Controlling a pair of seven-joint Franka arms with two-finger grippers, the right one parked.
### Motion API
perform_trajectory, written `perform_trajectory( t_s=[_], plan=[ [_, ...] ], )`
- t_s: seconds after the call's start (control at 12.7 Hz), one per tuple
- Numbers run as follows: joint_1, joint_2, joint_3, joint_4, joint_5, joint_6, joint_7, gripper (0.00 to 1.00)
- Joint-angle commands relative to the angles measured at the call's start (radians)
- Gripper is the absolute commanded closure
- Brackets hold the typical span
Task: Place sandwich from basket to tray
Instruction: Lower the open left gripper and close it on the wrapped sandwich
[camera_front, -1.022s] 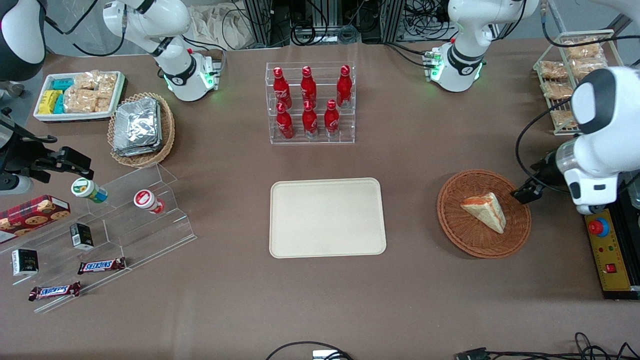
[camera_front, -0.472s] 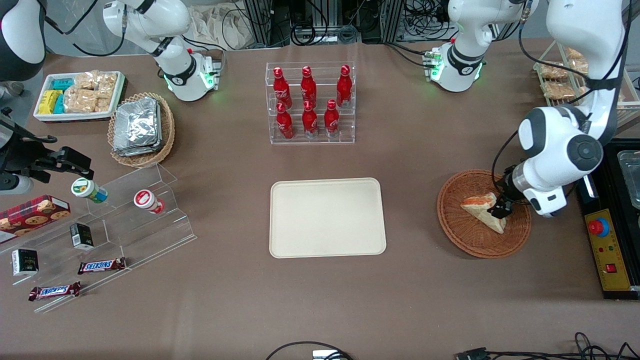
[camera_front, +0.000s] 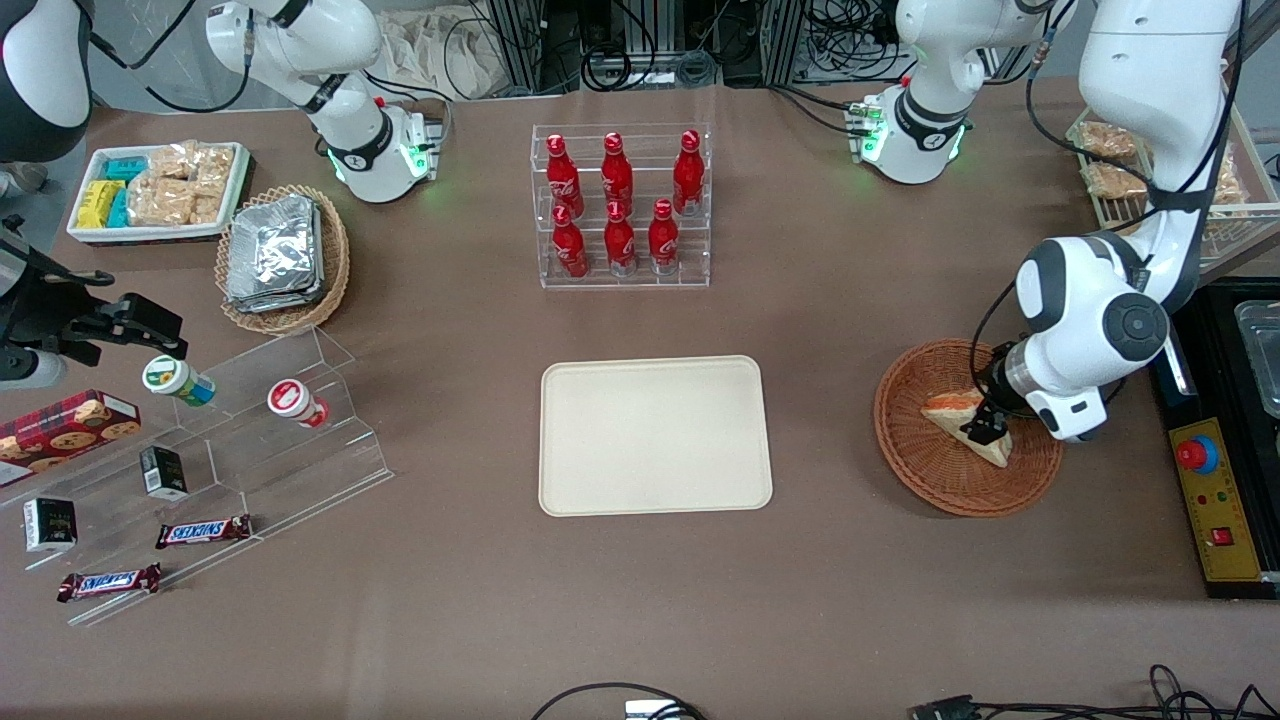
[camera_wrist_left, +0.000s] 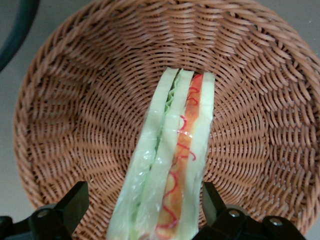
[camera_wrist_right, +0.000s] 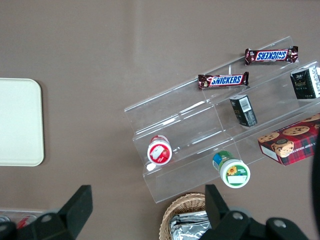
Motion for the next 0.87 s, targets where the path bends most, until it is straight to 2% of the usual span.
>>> perform_trajectory(
  t_s=[0.0,0.08,0.16,0.24,0.47,0.79],
  plan=[
    [-0.003,0.02,-0.003,0.025,0.004,0.014,-0.069,0.2],
    [-0.003,0.02,-0.003,0.032,0.006,0.014,-0.095,0.58],
    [-0.003,0.019,-0.003,0.032,0.007,0.012,-0.1,0.89],
    [-0.003,0.013,-0.003,0.033,0.007,0.009,-0.1,1.0],
    [-0.001,-0.007,-0.003,0.105,0.012,-0.081,-0.098,1.0],
    [0.005,0.014,-0.004,0.443,0.055,-0.49,-0.079,1.0]
  ],
)
